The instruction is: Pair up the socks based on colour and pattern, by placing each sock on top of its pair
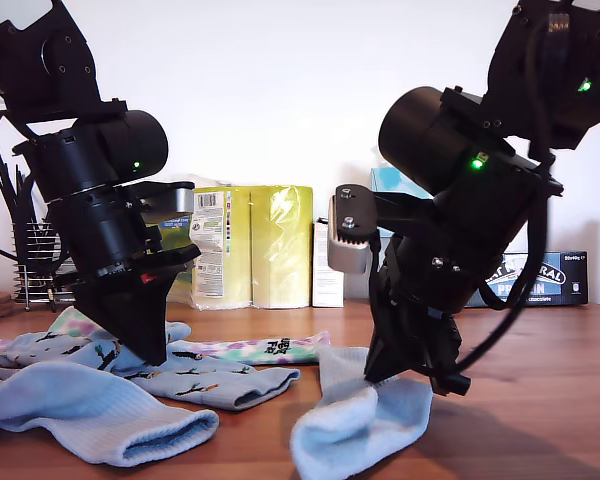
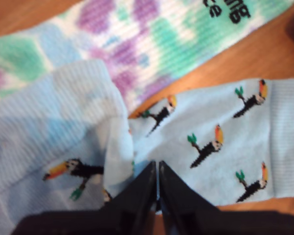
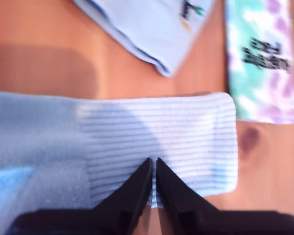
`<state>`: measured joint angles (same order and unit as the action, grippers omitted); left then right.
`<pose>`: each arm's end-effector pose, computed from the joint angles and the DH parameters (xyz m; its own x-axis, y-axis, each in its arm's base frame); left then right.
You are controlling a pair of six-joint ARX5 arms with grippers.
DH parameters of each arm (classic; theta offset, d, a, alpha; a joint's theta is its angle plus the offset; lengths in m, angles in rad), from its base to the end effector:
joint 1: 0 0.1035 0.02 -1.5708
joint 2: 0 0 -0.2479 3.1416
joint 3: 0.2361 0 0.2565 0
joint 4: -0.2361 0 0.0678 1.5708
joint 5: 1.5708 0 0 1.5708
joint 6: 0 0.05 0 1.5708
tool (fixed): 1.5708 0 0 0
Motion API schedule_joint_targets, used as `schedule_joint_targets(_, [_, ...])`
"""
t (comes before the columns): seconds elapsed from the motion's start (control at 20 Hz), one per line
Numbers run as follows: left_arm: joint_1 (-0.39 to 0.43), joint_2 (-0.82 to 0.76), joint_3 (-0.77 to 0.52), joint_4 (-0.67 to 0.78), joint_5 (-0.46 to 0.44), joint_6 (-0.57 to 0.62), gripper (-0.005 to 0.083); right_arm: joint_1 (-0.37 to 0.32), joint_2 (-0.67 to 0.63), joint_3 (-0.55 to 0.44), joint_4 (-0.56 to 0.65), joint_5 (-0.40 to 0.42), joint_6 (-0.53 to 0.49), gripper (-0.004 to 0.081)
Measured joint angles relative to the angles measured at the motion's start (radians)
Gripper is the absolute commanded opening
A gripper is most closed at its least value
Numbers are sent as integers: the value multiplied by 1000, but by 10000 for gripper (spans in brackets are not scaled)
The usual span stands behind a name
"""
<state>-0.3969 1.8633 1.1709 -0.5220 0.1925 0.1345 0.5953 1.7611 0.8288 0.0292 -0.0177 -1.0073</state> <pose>0.3306 -0.1490 0.1183 0.2419 -0.3088 -0.9198 0.5529 0.8229 -0.1309 0.2782 0.1895 0.0899 0.5027 0.3618 -0.7851 -0.8540 0.0667 -0.5160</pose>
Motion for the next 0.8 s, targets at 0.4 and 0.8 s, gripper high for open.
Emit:
schedule_joint_targets(0.4, [0, 0, 0, 3, 51, 40, -21, 3, -378, 70, -231, -75, 568, -13])
schedule_joint_targets(0.8, [24, -286, 0, -5, 140, 116, -21, 8, -542, 45, -433, -152, 914, -13])
